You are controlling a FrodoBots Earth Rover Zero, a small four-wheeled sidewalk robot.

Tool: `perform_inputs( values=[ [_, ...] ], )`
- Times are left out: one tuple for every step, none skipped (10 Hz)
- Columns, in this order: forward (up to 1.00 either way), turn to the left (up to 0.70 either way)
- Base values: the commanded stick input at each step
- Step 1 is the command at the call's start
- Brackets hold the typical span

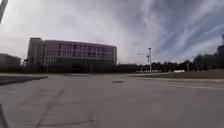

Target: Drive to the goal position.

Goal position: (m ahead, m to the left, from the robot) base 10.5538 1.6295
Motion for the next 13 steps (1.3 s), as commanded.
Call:
perform_inputs(
  values=[
    [1.0, 0.0],
    [1.0, 0.0],
    [1.0, 0.0],
    [1.0, 0.0],
    [1.0, 0.0],
    [1.0, 0.0],
    [1.0, 0.0],
    [1.0, 0.0],
    [1.0, 0.0],
    [1.0, 0.0],
    [1.0, 0.0],
    [1.0, 0.0],
    [1.0, 0.0]
  ],
)
